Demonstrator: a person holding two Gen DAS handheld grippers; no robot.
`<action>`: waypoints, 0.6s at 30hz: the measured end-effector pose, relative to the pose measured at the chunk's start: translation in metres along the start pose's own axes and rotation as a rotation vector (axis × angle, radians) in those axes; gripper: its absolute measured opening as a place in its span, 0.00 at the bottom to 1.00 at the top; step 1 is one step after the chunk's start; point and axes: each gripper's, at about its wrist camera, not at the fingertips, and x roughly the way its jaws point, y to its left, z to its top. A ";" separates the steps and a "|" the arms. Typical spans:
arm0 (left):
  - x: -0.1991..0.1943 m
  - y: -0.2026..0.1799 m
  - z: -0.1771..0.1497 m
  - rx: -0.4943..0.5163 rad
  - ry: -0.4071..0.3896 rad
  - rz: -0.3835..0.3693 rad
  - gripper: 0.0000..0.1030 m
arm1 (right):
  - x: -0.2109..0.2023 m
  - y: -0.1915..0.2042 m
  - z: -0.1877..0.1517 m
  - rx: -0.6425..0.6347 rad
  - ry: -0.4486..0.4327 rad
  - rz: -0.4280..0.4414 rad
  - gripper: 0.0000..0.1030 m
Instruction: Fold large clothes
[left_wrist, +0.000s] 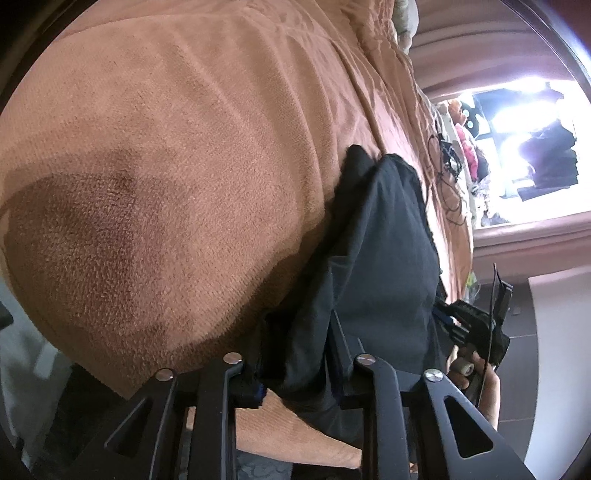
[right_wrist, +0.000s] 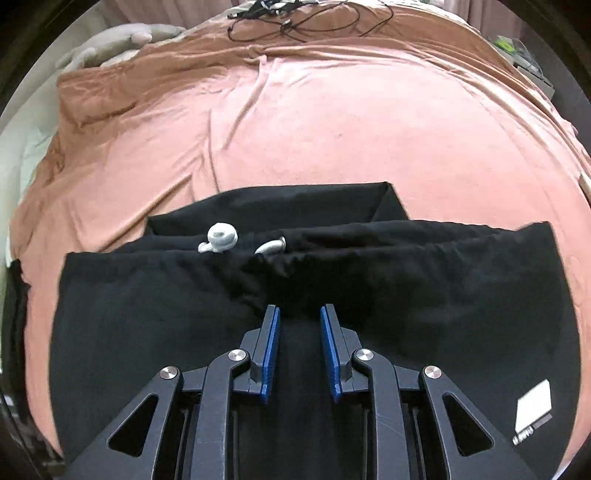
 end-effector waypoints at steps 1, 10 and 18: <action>-0.002 -0.002 -0.001 0.003 -0.003 -0.013 0.20 | -0.006 0.001 -0.004 -0.008 -0.008 0.007 0.23; -0.022 -0.023 -0.004 0.071 -0.038 -0.088 0.14 | -0.049 -0.005 -0.096 -0.042 0.014 0.107 0.23; -0.034 -0.043 -0.008 0.118 -0.053 -0.125 0.13 | -0.052 0.002 -0.162 -0.082 0.057 0.155 0.23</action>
